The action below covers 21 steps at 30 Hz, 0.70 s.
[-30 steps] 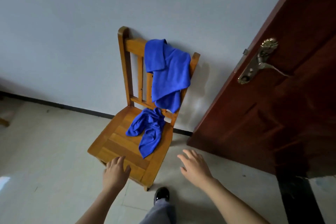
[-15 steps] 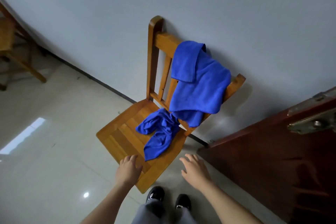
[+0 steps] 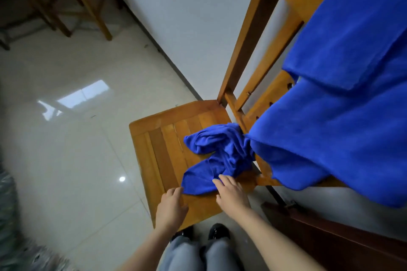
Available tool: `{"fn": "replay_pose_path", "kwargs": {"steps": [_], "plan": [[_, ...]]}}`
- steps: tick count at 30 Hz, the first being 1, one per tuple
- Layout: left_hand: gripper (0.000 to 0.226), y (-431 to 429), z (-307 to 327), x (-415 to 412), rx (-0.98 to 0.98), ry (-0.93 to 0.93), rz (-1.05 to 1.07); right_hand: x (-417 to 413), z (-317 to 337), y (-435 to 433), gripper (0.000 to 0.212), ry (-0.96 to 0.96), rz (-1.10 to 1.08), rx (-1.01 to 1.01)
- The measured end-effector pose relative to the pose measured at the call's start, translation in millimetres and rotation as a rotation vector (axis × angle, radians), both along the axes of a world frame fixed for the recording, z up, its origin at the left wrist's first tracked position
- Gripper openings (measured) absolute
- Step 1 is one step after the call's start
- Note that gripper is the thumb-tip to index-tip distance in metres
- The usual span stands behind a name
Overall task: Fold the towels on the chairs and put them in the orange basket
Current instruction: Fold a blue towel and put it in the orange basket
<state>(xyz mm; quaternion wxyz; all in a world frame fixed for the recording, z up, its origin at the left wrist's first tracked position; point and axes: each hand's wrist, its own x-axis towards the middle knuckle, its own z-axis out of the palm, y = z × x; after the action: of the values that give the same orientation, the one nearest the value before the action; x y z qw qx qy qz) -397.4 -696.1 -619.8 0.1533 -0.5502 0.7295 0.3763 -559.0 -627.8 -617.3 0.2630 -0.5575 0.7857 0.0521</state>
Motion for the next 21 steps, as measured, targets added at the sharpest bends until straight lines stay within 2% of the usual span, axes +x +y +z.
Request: {"fn": "replay_pose_path", "kwargs": {"steps": [4, 8, 9, 11, 14, 17, 19, 21], "plan": [[0.056, -11.9, -41.6, -14.8, -0.065, 0.031, 0.092, -15.0, -53.3, -27.0, 0.067, 0.065, 0.035, -0.02], [0.075, -9.7, -75.4, -25.2, -0.044, 0.031, 0.134, -18.4, -77.1, -34.2, 0.07, 0.069, 0.088, 0.093], [0.075, -7.6, -81.9, -28.3, -0.051, 0.041, 0.149, -18.1, -82.6, -33.1, 0.073, 0.09, 0.072, 0.066], [0.069, -2.1, -93.1, -34.7, -0.018, 0.092, 0.248, -13.6, -91.4, -31.7, 0.078, 0.122, 0.047, -0.031], [0.049, 4.6, -94.5, -37.1, 0.048, 0.102, 0.397, -9.1, -102.2, -20.4, 0.057, 0.193, 0.098, -0.051], [0.025, 5.0, -75.7, -28.4, 0.046, 0.06, 0.389, -3.8, -82.6, -11.2, 0.049, 0.105, 0.026, -0.035], [0.019, 0.3, -53.8, -20.6, 0.021, 0.059, 0.376, -0.8, -62.9, -7.5, 0.047, 0.053, -0.036, -0.044], [0.018, -6.4, -22.8, -9.3, -0.011, 0.081, 0.404, 6.9, -29.3, -9.3, 0.033, -0.013, -0.047, -0.065]]}}
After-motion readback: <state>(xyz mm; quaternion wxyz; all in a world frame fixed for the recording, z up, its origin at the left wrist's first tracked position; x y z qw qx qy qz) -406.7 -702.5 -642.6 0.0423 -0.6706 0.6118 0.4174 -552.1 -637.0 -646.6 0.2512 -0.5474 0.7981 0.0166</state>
